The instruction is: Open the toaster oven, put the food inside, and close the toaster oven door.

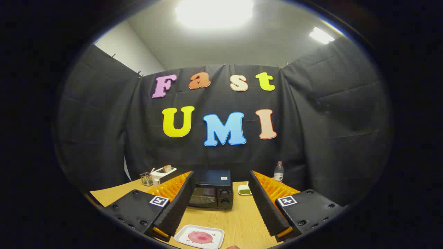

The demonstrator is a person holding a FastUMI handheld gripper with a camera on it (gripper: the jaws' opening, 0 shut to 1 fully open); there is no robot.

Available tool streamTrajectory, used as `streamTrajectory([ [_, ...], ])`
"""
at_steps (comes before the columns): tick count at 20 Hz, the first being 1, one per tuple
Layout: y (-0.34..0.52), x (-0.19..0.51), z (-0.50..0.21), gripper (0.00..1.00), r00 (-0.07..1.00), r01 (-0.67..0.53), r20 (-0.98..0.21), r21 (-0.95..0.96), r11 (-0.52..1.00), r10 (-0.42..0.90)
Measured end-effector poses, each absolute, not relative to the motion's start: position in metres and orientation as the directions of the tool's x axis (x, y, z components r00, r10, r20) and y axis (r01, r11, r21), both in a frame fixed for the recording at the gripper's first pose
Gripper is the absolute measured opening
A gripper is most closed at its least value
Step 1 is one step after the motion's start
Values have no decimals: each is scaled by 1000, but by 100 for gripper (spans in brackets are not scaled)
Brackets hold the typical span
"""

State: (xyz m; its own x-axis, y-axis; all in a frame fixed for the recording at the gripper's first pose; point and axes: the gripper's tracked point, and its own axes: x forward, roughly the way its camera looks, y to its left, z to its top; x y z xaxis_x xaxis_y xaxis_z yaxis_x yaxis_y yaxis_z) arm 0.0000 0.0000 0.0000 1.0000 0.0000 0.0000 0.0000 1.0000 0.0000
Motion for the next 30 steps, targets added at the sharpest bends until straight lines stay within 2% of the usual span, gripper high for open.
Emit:
streamTrajectory([
  [16, 7, 12, 3, 98, 1000, -3, 11, 19, 1000, 3],
  [30, 93, 93, -10, 98, 993, -120, -12, 38, 992, 120],
])
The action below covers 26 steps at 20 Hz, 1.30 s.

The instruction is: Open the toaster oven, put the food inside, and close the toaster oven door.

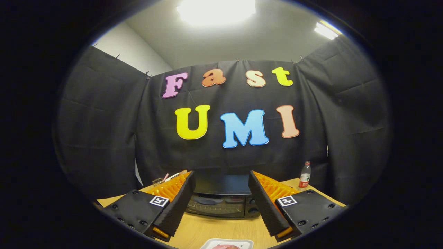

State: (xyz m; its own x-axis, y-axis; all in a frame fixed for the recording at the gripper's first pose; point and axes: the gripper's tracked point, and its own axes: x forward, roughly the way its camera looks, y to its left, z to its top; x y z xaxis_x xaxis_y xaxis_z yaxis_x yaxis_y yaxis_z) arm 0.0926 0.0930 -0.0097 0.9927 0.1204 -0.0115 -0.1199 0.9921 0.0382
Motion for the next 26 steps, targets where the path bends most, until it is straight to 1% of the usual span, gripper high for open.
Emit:
streamTrajectory([
  [7, 135, 144, -43, 98, 986, -148, -71, 59, 987, 152],
  [11, 150, 171, -66, 98, 983, -139, -114, 68, 988, 146],
  [19, 160, 220, -114, 98, 973, -97, -205, 53, 994, 106],
  [26, 160, 243, -156, 98, 957, -42, -288, 8, 999, 43],
])
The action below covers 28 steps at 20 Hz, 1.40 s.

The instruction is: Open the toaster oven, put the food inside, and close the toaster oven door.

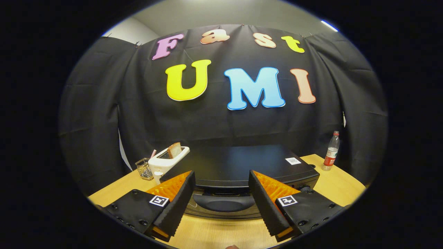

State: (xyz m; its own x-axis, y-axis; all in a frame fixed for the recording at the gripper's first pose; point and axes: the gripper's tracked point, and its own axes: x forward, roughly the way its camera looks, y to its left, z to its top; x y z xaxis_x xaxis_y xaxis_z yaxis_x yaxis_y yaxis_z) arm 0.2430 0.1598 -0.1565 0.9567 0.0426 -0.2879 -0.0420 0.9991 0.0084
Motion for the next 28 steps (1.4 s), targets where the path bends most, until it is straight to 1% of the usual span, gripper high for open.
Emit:
streamTrajectory([
  [5, 158, 244, -182, 98, 935, -9, -354, 10, 1000, 12],
  [9, 158, 245, -183, 97, 939, 3, -344, -2, 1000, -3],
  [17, 159, 220, -187, 97, 937, -28, -349, -29, 999, 16],
  [28, 162, 172, -208, 97, 912, -63, -408, -27, 998, 47],
])
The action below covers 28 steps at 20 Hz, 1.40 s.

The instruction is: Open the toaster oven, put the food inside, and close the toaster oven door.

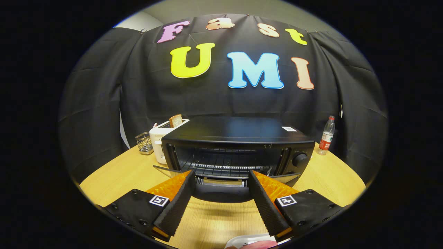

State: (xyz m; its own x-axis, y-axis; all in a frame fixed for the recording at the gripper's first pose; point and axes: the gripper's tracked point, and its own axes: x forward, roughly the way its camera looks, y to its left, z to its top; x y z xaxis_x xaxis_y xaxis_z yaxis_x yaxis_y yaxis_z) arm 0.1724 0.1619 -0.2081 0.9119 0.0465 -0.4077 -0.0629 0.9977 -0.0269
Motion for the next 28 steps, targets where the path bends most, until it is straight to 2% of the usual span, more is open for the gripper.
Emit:
streamTrajectory([
  [16, 161, 122, -249, 99, 865, -97, -500, -101, 990, 34],
  [28, 164, 90, -275, 99, 772, -148, -626, -12, 989, 108],
])
